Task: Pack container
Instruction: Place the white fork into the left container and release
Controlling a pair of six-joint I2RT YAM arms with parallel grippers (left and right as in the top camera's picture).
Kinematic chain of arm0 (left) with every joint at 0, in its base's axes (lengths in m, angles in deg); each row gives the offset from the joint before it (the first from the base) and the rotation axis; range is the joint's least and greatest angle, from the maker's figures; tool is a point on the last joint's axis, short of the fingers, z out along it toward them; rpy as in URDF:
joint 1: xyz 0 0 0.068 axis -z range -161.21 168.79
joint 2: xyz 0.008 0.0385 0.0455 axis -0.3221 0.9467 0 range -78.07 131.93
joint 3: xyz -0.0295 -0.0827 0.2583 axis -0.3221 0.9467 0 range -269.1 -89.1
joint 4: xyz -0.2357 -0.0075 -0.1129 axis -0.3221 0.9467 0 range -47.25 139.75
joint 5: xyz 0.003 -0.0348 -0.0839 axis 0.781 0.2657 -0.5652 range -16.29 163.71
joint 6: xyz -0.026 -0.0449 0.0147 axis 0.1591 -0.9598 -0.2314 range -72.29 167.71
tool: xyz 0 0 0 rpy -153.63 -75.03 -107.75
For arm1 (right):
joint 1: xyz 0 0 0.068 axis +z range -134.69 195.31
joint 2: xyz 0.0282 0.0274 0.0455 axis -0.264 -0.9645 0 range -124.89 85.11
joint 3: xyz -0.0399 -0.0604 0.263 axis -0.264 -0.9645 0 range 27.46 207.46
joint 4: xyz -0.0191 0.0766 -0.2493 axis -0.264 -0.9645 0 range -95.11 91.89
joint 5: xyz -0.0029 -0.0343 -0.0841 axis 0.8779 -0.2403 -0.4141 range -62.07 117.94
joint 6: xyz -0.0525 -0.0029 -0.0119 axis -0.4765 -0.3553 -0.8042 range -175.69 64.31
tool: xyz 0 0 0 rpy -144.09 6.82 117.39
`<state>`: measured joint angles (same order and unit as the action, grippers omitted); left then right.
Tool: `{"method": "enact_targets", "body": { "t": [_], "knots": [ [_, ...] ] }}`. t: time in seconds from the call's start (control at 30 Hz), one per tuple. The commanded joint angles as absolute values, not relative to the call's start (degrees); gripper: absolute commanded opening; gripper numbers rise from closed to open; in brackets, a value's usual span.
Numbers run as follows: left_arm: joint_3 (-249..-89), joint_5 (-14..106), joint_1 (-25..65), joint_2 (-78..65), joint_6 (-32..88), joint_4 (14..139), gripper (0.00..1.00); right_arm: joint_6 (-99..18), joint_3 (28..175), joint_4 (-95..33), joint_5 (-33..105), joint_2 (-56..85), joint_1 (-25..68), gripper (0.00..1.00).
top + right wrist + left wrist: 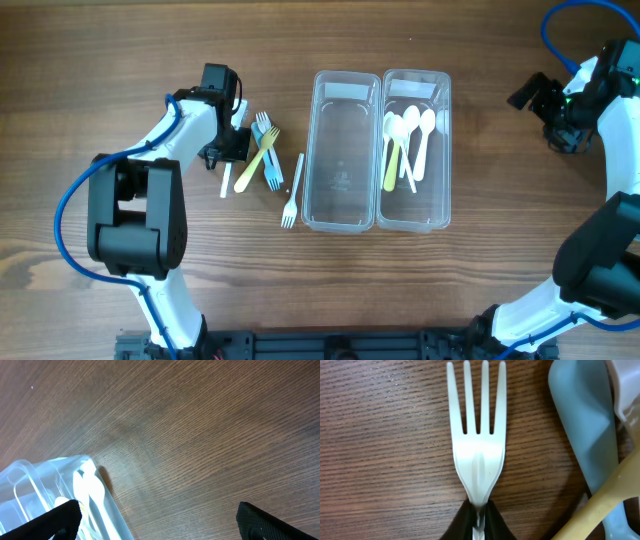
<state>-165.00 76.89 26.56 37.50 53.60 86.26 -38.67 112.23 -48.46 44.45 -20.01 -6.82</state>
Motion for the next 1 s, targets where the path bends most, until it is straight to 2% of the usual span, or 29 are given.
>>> {"method": "enact_targets", "body": {
  "t": [0.0,0.13,0.27,0.5,0.77,0.87,0.97],
  "knots": [
    [-165.4,77.5,26.3,38.9,53.4,86.4,0.04,-38.6,112.1,-48.5,45.2,-20.3,-6.6,0.99],
    [-168.5,77.5,26.3,38.6,53.4,89.6,0.04,-38.6,112.1,-48.5,45.1,-20.3,-6.6,0.99],
    [-181.6,77.4,26.6,37.4,52.0,97.1,0.04,-38.6,112.1,-48.3,45.1,-20.3,-6.6,0.99],
    [-198.6,68.3,32.6,35.2,48.1,101.8,0.04,-38.6,112.1,-48.3,45.1,-20.3,-6.6,0.99],
    [-199.4,68.5,47.2,35.4,36.4,99.4,0.04,-38.6,112.1,-48.3,45.1,-20.3,-6.6,1.0],
    [-198.8,68.8,49.3,37.0,30.6,99.6,0.04,-38.6,112.1,-48.3,45.1,-20.3,-6.6,0.99],
    [-197.5,68.8,50.3,39.4,30.5,100.6,0.04,-38.6,112.1,-48.3,45.1,-20.3,-6.6,1.0]
  ]
}}
